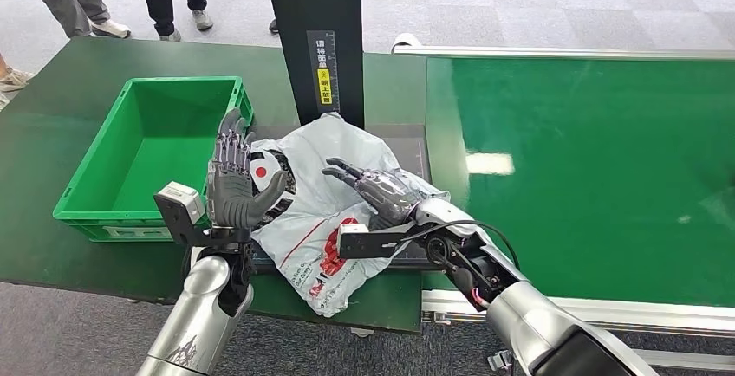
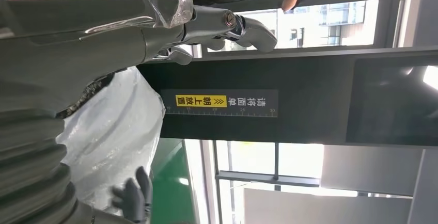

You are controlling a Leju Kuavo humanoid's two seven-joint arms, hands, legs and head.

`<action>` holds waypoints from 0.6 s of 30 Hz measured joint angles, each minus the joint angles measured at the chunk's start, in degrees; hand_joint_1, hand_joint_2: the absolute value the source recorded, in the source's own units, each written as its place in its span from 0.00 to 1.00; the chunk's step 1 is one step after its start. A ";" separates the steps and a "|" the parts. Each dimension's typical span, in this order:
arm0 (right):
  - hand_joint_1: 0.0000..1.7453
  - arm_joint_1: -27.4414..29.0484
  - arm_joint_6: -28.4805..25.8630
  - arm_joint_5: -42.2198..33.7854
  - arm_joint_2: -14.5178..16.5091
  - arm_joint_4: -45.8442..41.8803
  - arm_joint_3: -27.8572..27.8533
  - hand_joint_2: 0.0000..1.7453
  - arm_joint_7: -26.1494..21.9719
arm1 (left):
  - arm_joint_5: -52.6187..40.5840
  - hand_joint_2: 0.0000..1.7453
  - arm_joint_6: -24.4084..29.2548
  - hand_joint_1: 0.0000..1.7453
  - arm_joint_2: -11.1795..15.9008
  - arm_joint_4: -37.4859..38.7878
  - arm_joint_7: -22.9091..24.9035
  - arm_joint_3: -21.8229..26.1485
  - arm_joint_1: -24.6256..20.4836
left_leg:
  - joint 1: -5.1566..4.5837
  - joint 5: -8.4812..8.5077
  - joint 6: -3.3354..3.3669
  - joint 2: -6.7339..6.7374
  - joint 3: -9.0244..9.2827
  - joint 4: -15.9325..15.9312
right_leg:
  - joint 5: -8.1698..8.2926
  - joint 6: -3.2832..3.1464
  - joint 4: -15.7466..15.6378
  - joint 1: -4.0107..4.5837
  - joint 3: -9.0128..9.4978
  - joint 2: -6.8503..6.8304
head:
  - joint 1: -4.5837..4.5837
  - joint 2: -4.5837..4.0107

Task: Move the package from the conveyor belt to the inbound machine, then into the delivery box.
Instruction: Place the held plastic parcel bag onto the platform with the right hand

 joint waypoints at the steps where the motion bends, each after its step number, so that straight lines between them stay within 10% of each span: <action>1: 0.00 0.31 -0.02 -0.44 -0.02 -0.71 -0.76 0.00 -0.31 | 0.00 1.00 0.00 0.00 0.00 0.00 -0.06 -0.01 0.01 | 0.00 0.00 0.00 0.00 0.00 0.00 | 0.00 0.00 0.00 0.00 0.00 0.00 | 0.00 0.00; 10: 0.00 1.51 0.01 -1.00 -0.29 -4.00 -3.75 0.00 -0.63 | 0.00 1.00 0.00 0.00 0.00 0.00 -0.25 0.00 0.10 | 0.00 0.00 0.00 0.00 0.00 0.00 | 0.00 0.00 0.00 0.00 0.01 0.00 | 0.00 0.00; 14: 0.00 1.76 0.33 -1.28 -0.34 -4.64 -4.22 1.00 -0.76 | 0.01 1.00 0.00 0.00 0.02 0.00 -0.26 0.01 0.20 | 0.00 0.00 0.00 0.00 -0.01 0.00 | 0.00 0.00 0.00 0.00 0.00 0.00 | 0.00 0.00; 18: 0.00 2.25 0.22 -2.37 -0.44 -5.88 -5.05 1.00 -1.91 | 0.02 1.00 0.16 0.00 0.04 0.00 -0.28 0.00 0.38 | 0.00 0.00 0.00 0.00 -0.01 0.00 | 0.00 0.00 0.00 0.00 0.00 0.00 | 0.00 0.00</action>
